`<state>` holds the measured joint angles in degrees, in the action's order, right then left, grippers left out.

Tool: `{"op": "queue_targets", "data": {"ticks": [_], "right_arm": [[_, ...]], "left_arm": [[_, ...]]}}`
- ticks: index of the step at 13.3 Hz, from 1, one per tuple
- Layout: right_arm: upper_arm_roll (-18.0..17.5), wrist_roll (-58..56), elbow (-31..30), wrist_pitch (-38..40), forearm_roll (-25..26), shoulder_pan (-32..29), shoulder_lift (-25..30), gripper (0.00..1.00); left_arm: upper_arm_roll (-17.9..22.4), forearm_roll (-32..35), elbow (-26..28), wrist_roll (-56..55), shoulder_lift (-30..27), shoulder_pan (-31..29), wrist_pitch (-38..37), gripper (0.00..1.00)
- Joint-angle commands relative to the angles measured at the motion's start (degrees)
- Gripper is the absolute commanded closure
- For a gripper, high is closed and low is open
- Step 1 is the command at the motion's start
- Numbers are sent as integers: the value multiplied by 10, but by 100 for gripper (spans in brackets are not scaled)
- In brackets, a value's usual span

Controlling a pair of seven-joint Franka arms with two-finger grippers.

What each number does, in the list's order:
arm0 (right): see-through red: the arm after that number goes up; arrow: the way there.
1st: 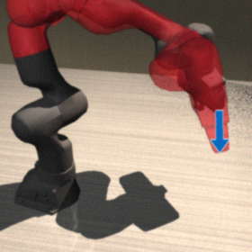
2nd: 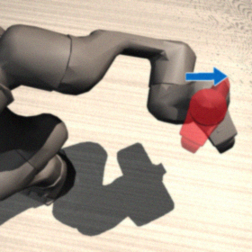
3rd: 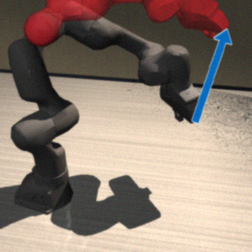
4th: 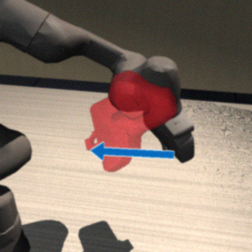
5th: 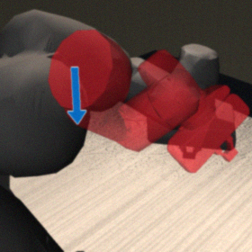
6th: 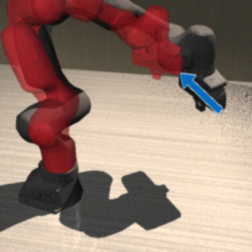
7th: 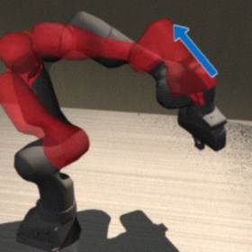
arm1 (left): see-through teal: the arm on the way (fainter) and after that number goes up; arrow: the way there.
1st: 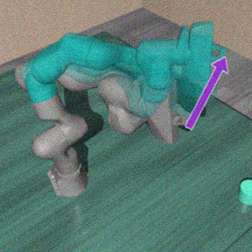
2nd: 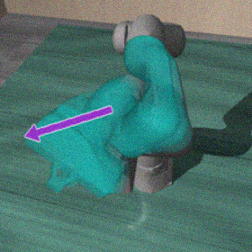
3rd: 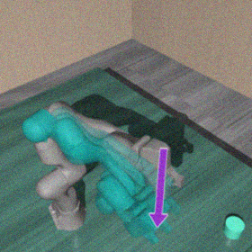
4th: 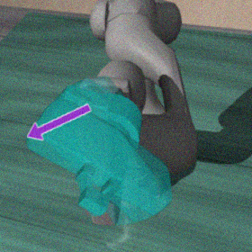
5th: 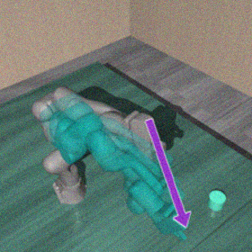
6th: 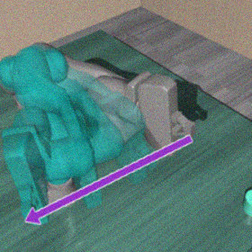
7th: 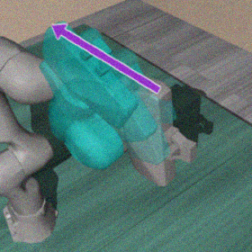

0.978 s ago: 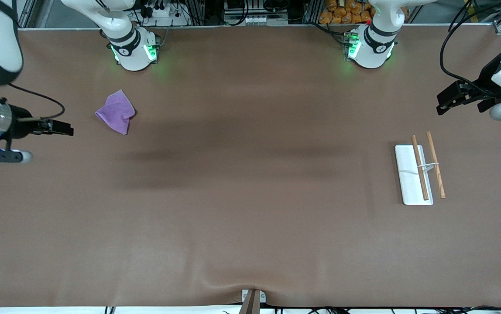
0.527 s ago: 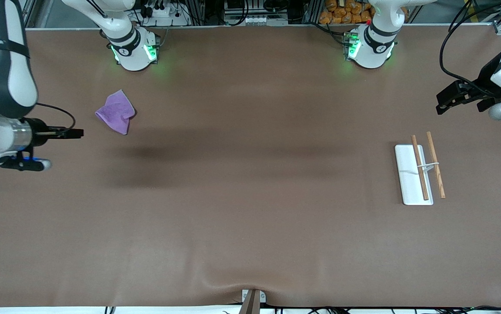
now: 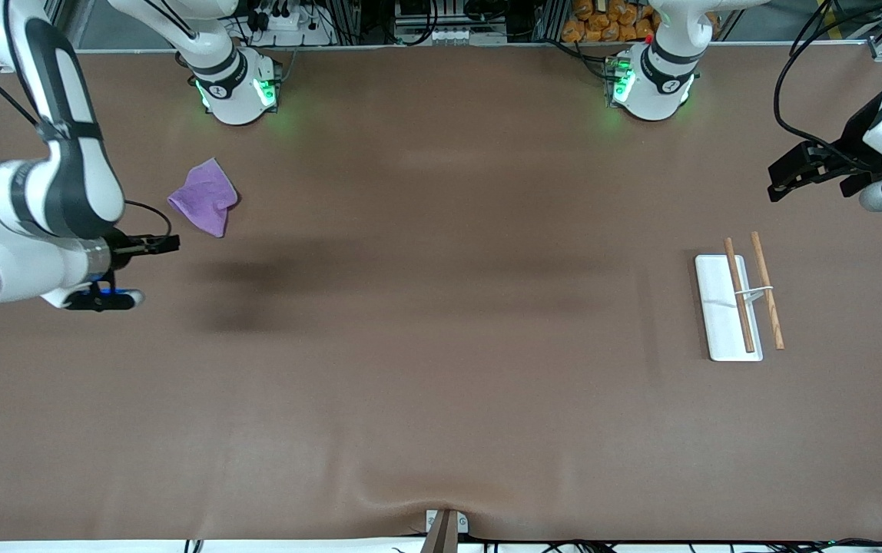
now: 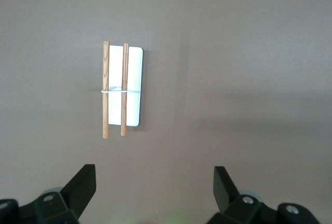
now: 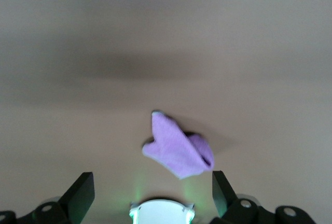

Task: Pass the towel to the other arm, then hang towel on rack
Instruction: 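Move the right gripper down onto the purple towel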

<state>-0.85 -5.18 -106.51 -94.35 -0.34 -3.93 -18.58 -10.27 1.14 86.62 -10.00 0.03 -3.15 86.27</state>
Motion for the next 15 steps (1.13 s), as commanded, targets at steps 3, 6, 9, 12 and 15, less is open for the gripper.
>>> {"op": "queue_targets", "data": {"ticks": [3, 6, 9, 12, 15], "right_arm": [[-4, -67, -59, -73, 10, -34, -23, 0], [-4, -68, -72, -83, 9, -42, -48, 0], [-4, -93, -79, -95, 9, -50, -67, 7], [-4, -114, -93, -99, 8, -54, -78, 17], [-5, -114, -113, -105, 3, -50, -86, 19]], "left_arm": [[-3, 11, -2, 2, -13, 1, -14, 0], [-3, 11, -4, 9, -14, 0, -16, 0], [-6, 11, -2, 4, -14, 0, -19, 0], [-7, 11, -2, 2, -13, -1, -22, 0], [-8, 10, -4, 0, -13, 0, -22, 0]]}}
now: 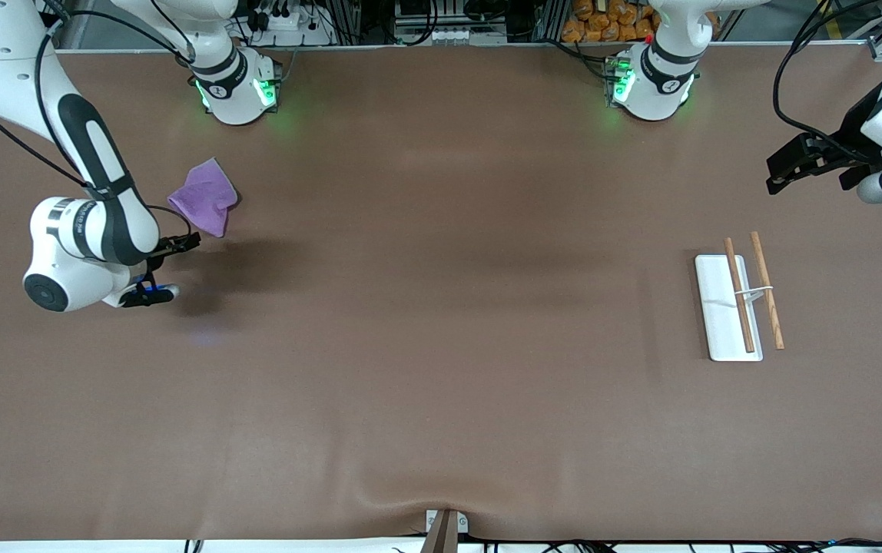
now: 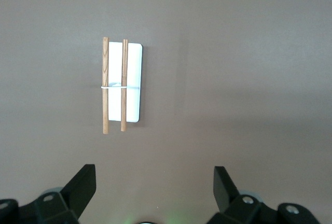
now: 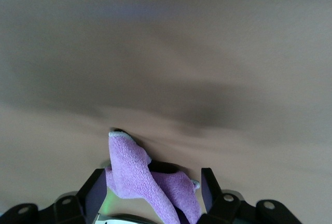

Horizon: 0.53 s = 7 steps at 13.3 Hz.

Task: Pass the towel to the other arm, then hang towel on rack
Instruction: 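Move the right gripper down onto the purple towel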

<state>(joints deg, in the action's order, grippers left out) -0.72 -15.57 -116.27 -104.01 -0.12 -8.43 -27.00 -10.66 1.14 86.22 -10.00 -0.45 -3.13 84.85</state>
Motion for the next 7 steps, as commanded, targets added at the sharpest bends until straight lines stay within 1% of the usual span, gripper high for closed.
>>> {"op": "queue_targets", "data": {"ticks": [1, 2, 4, 7], "right_arm": [[-7, -11, -22, -8, 0, -4, -2, 23], [-7, -11, -26, -8, -1, -4, -2, 28], [-8, -11, -33, -8, -1, -4, -2, 28], [-9, -11, -42, -13, -6, -3, -4, 33]], "left_arm": [[-5, 10, 0, -5, -9, 0, -8, 0], [-5, 11, 0, -5, -10, 0, -9, 0], [-5, 10, 2, -5, -10, 0, -16, 0], [-5, 11, 2, -6, -8, 1, -18, 0]]}}
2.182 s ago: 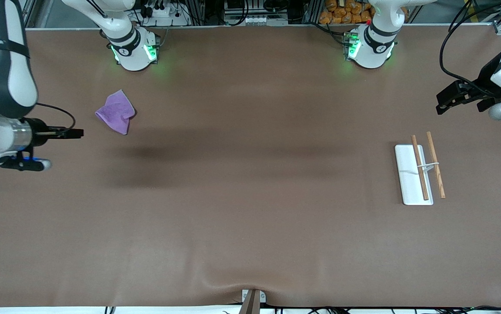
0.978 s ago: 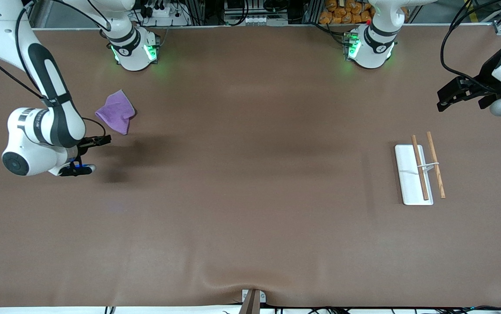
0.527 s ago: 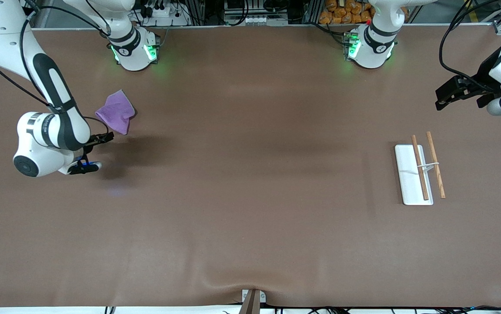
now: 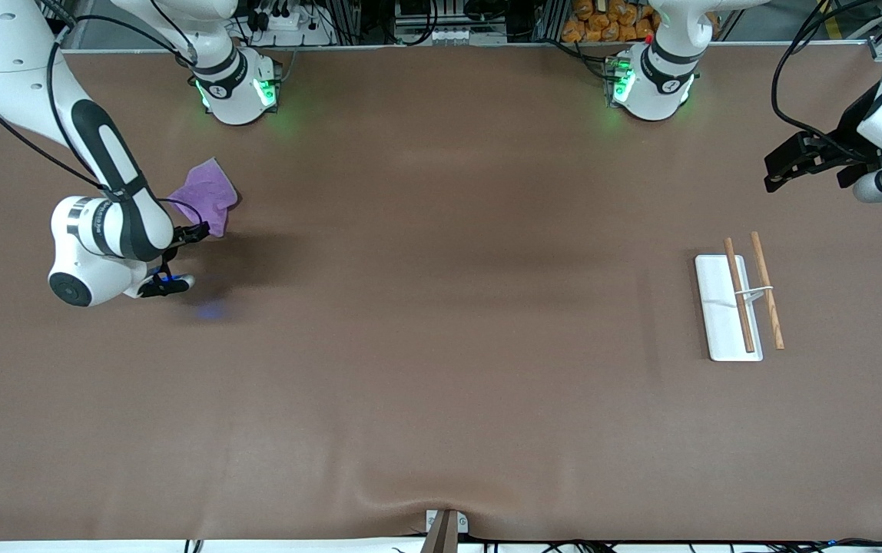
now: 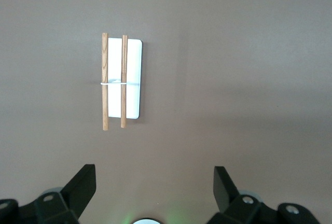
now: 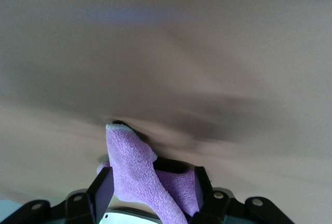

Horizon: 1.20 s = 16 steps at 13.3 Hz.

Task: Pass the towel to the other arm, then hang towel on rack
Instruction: 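Close the right gripper on the purple towel's edge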

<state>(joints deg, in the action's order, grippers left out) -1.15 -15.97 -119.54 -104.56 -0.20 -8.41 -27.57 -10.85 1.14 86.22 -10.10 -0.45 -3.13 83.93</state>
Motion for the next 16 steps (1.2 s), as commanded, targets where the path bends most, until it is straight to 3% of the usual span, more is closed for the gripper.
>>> {"op": "queue_targets", "data": {"ticks": [1, 5, 12, 15, 16], "right_arm": [[-4, -7, -12, -6, -11, -3, 1, 33], [-4, -7, -25, -7, -31, 4, 1, 41], [-4, -7, -31, -3, -34, 4, 1, 70], [-4, -7, -29, 2, -34, 3, 2, 92], [-4, -7, -25, 12, -35, 2, 3, 92]], "left_arm": [[-3, 11, 3, -5, -8, 1, -10, 0], [-3, 11, 3, -4, -8, 1, -10, 0], [-2, 11, 3, -4, -7, 0, -10, 0], [-2, 11, 3, -5, -3, 0, -9, 0], [-2, 11, 3, -4, -2, 0, -8, 0]]}}
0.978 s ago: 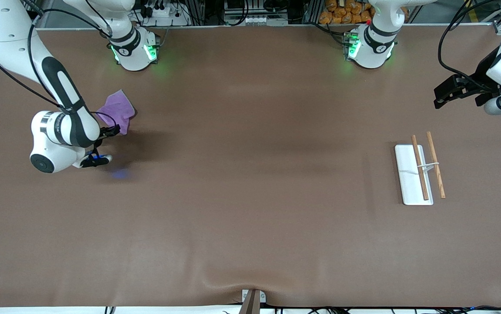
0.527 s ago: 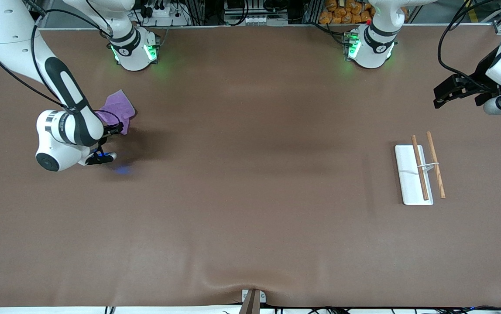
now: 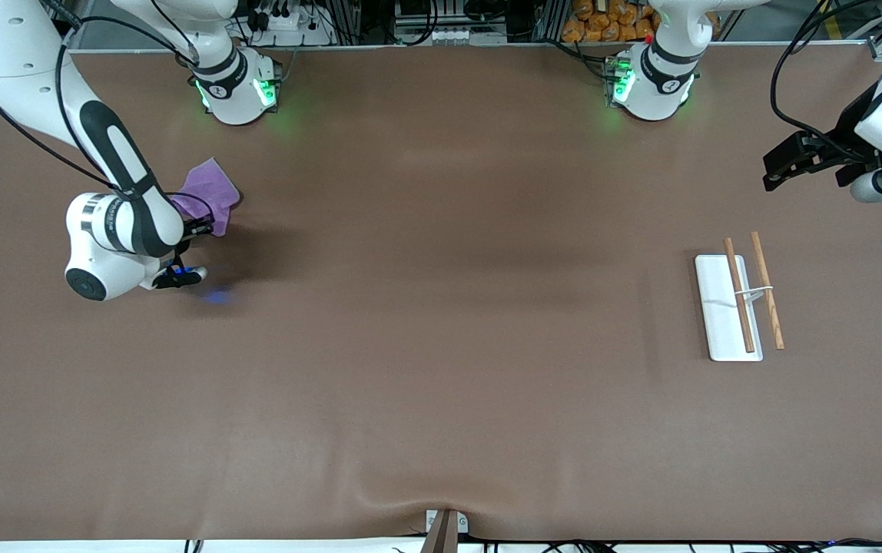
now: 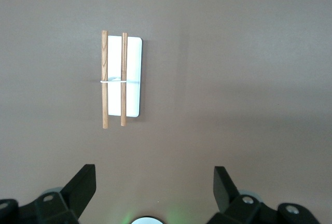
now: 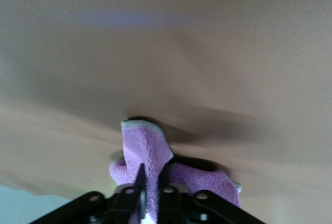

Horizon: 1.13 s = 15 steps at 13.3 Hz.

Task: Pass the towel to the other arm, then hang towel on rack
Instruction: 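Close the right gripper on the purple towel's edge, then lift the towel with the right gripper while the left gripper approaches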

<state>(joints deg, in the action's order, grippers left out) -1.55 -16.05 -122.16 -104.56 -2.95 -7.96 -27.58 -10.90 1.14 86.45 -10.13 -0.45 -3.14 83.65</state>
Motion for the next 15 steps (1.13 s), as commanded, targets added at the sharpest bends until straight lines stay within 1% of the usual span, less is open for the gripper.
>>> {"op": "queue_targets", "data": {"ticks": [1, 2, 3, 5, 9, 11, 13, 15], "right_arm": [[0, -7, 6, 23, -20, -6, 4, 92], [0, -13, 10, 31, -29, -5, 7, 95], [0, -34, 14, 44, -31, -5, 9, 100], [1, -55, 31, 71, -47, -10, 9, 100], [1, -54, 65, 127, -54, -12, 19, 100], [1, -49, 86, 173, -89, -12, 24, 100], [1, -46, 112, 217, -105, -10, 24, 100], [1, -46, 124, 243, -128, -10, 25, 100]], "left_arm": [[-2, 11, 0, -4, -2, 1, -5, 0], [-2, 11, 0, -4, -2, 1, -5, 0], [-2, 11, 0, -4, -2, 1, -5, 0], [-2, 11, 1, -3, -1, 1, -5, 0], [-2, 11, 2, -3, -1, 1, -4, 0], [-3, 11, 3, -3, -1, 1, -5, 0], [-2, 11, 3, -3, 0, 1, -5, 0], [-4, 10, 4, -6, 0, 1, -5, 0]]}}
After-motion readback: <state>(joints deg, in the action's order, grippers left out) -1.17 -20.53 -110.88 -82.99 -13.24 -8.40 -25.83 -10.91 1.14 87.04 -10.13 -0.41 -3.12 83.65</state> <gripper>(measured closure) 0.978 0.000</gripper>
